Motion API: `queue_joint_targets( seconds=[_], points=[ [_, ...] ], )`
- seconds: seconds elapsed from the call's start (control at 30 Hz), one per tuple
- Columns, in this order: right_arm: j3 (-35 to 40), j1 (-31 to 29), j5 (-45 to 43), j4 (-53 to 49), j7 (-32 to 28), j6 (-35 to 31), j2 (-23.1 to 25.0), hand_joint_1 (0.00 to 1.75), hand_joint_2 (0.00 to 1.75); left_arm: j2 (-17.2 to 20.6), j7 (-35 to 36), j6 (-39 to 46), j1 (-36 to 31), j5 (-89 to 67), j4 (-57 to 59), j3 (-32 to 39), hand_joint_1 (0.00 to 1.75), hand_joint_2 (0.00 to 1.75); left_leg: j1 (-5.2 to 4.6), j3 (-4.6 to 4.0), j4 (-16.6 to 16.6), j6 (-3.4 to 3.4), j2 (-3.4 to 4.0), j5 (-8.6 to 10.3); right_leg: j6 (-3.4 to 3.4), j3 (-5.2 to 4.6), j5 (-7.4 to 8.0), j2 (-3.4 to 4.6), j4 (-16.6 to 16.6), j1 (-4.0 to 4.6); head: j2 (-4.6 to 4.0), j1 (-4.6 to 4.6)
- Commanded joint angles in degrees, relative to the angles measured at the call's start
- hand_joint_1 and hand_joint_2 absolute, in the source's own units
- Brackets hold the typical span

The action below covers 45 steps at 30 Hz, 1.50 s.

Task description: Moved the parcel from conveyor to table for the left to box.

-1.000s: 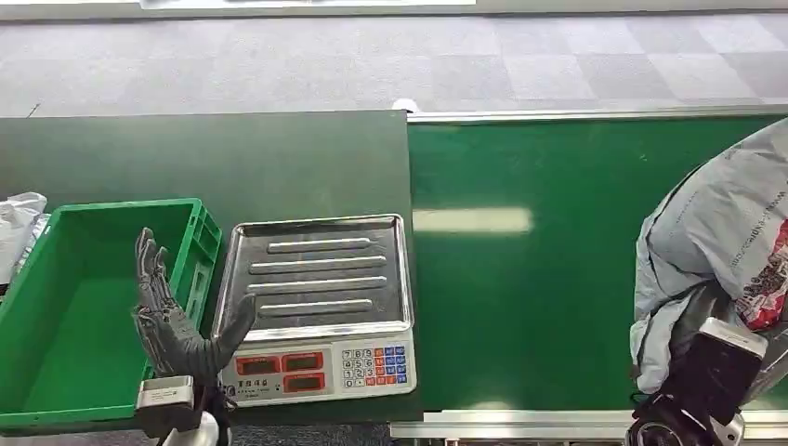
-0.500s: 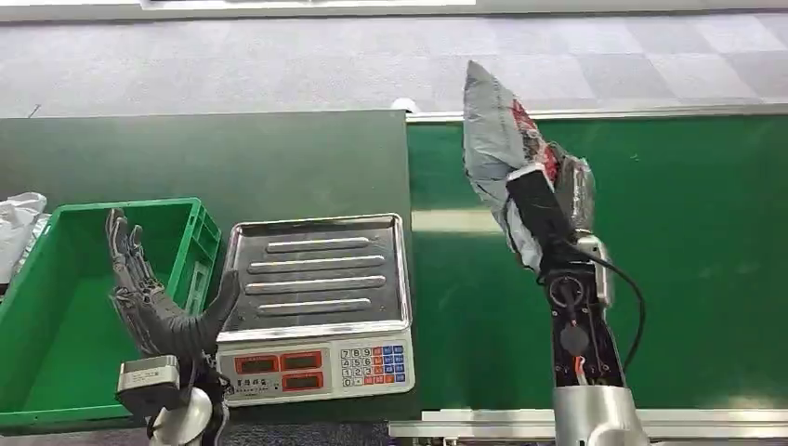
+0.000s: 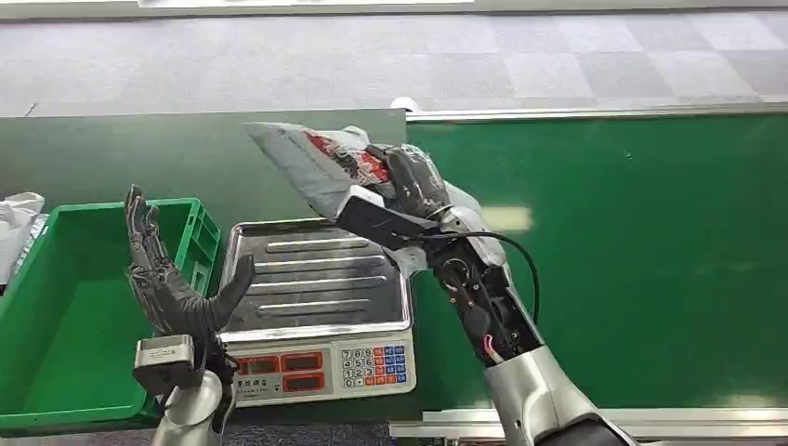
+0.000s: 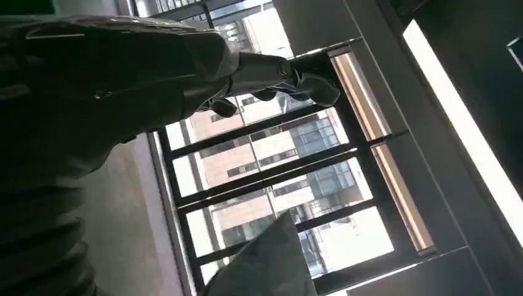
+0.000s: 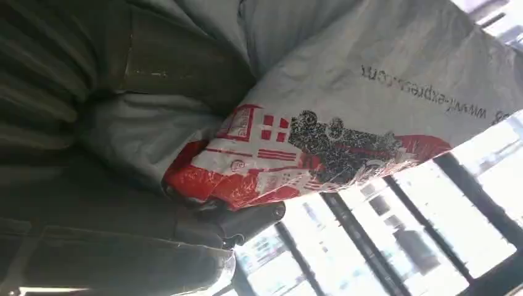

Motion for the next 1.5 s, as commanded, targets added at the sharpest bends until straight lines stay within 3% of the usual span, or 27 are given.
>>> queue_joint_targets(
  seconds=[0.03,0.13,0.17,0.2,0.27,1.5],
  points=[
    [11.52,-4.61,-1.95,9.43,3.47,-0.52,0.51,1.59,1.75,0.91,0.64,0.76,2.59,0.75,-0.4,1.9,0.0,1.75,0.03,0.17,-0.12,-0.01,0.07,0.0,-0.06,0.13,0.0,0.07,-0.09,0.03,0.0,0.0],
    [11.31,-5.08,-3.11,12.35,2.87,-0.91,-0.06,1.47,1.75,0.91,0.41,1.19,3.37,0.39,-1.06,2.54,0.0,1.75,0.04,0.15,-0.07,0.04,0.09,-0.03,0.0,0.12,0.02,0.12,-0.08,0.05,0.0,0.0],
    [11.29,-4.96,-3.14,12.68,2.73,-0.88,-0.41,0.96,1.75,1.11,0.48,1.2,3.38,0.42,-1.1,2.77,0.0,1.75,0.04,0.15,-0.07,0.05,0.06,-0.02,0.01,0.14,0.04,0.11,-0.11,0.06,0.0,0.0],
    [11.57,-5.13,-3.07,13.42,2.29,-0.89,-0.46,0.07,1.75,1.15,0.53,1.34,3.48,0.43,-1.33,3.2,0.0,1.75,0.05,0.13,-0.05,0.06,0.04,-0.01,0.01,0.13,0.03,0.08,-0.09,0.07,0.0,0.04],
    [11.57,-4.97,-3.18,13.9,1.97,-0.8,-0.68,0.0,1.75,1.44,0.58,1.37,3.53,0.45,-1.48,3.65,0.0,1.75,0.03,0.12,-0.07,0.05,-0.04,0.01,0.01,0.14,0.03,0.02,-0.09,0.05,0.0,0.04],
    [10.6,-4.8,-5.12,15.13,0.92,-2.58,-0.7,0.0,1.75,1.21,-0.91,2.6,4.09,1.1,-2.05,5.36,0.0,1.75,0.04,0.08,-0.05,0.03,-0.09,0.02,0.0,0.1,0.02,-0.05,-0.07,0.05,0.0,0.02]
  ],
)
